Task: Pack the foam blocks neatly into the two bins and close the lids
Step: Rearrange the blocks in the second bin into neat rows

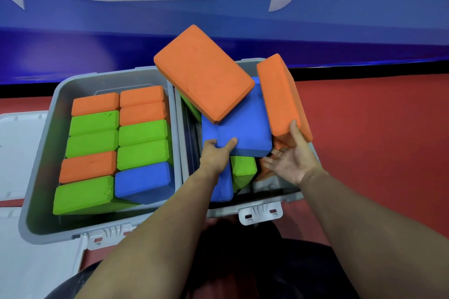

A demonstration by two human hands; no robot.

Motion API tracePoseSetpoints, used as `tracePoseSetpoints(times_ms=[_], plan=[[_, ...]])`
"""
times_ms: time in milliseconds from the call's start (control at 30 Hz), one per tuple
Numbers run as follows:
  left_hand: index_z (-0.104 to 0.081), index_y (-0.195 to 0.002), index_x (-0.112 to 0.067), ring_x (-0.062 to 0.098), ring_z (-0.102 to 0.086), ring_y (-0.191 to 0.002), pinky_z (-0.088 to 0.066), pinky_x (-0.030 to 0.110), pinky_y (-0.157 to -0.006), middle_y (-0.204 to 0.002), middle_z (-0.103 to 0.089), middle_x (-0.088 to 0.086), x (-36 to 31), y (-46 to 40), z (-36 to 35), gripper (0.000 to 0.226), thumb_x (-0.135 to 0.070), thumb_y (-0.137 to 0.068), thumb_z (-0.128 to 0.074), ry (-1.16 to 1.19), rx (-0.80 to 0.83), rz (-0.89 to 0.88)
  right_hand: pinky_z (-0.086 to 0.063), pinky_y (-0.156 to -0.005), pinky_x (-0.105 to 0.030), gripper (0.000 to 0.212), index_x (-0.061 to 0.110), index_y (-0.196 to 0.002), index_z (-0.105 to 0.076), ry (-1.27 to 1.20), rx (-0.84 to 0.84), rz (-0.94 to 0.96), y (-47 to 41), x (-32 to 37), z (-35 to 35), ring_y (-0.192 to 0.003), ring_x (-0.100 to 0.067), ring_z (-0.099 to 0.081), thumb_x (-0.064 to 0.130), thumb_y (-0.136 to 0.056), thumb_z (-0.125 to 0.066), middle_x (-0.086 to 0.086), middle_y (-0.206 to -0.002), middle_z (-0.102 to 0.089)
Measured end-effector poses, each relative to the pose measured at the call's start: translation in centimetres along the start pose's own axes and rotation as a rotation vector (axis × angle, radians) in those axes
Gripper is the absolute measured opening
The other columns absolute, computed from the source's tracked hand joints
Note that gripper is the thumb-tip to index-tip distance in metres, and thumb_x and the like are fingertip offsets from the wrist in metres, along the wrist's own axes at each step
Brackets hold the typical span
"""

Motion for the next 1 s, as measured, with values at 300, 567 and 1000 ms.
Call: tracePoseSetpoints(times_ms=[300,567,1000], plan=[[-0.034,-0.152,-0.01,0.014,-0.044,-0.115,-0.035,0.027,-0.095,-0.131,-0.042,-0.001,-0.2,-0.2,-0.7,0.071,-0.029,-0.096,-0.072,0.167,0.042,0.001,-0.039,-0.113,-0.05,0.091,0.007,-0.133,-0.051,-0.21,-0.187,0.043,-0.1,3.3,2.9,-0.127,-0.031,-0.055,0.066,-0.068,-0.079,-0.017,-0.134,-0.057],[-0.05,-0.141,-0.011,0.028,-0.065,-0.114,-0.057,0.034,-0.061,-0.14,-0.059,0.009,-1.7,-1.6,1.9,0.089,-0.048,-0.067,-0.083,0.402,-0.024,-0.002,-0.055,-0.096,-0.035,0.053,0.002,-0.068,-0.079,-0.221,-0.195,0.027,-0.4,4.4,0.3,-0.122,-0.037,-0.059,0.047,-0.092,-0.066,-0.023,-0.131,-0.06],[-0.04,-0.148,0.001,0.026,-0.069,-0.11,-0.062,0.038,-0.076,-0.137,-0.063,0.014,-1.3,-3.4,3.5,0.093,-0.035,-0.074,-0.084,0.637,-0.156,0.011,-0.063,-0.059,-0.04,0.051,0.005,-0.11,-0.067,-0.232,-0.255,0.018,-2.5,5.0,1.2,-0.118,-0.035,-0.062,0.053,-0.093,-0.062,-0.019,-0.132,-0.062]])
Point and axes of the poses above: each hand's wrist, its own y-axis away from the middle knuckle, its own z-axis out of the back of the hand, x = y × z, the point moved 6 cm from there along -y, towards the middle knuckle
